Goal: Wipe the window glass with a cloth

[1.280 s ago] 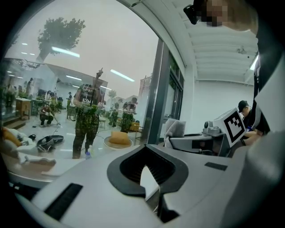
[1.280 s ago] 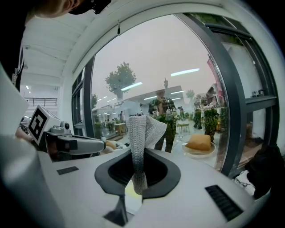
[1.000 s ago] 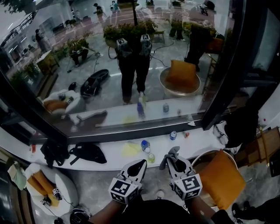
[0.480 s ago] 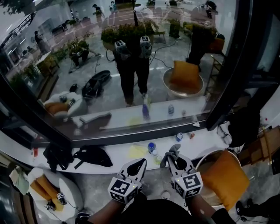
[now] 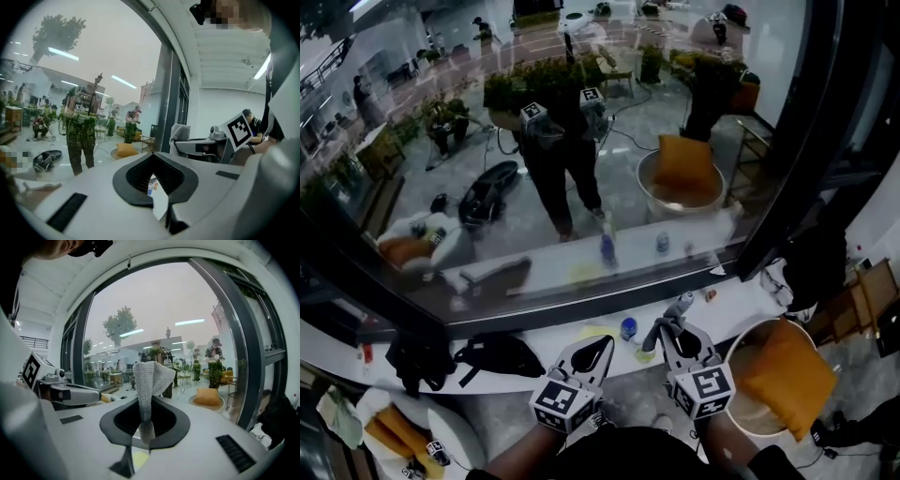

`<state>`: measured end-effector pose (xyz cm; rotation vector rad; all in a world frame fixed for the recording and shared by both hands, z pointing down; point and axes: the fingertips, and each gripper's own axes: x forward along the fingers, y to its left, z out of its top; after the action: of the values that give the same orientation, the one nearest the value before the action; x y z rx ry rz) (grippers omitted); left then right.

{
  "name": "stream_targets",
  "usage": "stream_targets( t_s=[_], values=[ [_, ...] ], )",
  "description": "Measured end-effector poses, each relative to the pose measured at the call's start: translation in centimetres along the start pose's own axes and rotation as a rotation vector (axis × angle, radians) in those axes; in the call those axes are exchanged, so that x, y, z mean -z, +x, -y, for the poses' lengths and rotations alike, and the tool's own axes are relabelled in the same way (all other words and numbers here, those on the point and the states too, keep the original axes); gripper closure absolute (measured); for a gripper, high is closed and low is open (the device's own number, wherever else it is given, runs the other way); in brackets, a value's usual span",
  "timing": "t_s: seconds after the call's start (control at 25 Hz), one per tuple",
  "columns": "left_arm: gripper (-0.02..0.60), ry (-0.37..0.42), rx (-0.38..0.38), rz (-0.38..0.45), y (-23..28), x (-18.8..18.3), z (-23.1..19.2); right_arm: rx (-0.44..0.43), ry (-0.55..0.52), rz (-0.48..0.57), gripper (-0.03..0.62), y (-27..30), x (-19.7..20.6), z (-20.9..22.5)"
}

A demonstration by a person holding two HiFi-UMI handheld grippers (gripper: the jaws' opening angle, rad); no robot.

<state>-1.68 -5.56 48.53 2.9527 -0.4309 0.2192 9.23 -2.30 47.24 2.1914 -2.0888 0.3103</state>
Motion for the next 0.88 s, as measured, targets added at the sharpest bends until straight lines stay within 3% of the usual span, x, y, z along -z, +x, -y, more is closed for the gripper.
stream_targets(
  t_s=[0.52,0.72,0.88],
  values=[
    [0.574,0.012,0.138,0.032,1.2,-1.8,-3.7,0.175,-0.022,0.045,0.542,3.5,-2.9,1.0],
    [0.574,0.032,0.168,0.07,2.6,-4.0,-2.5,0.215,-0.052,0.056,0.542,3.8,-4.6,4.0],
    [0.574,0.038,0.142,0.093,4.4,-6.0,-2.3,0.227,-0.088,0.078,0.542,4.4,-6.8,7.5]
  ],
)
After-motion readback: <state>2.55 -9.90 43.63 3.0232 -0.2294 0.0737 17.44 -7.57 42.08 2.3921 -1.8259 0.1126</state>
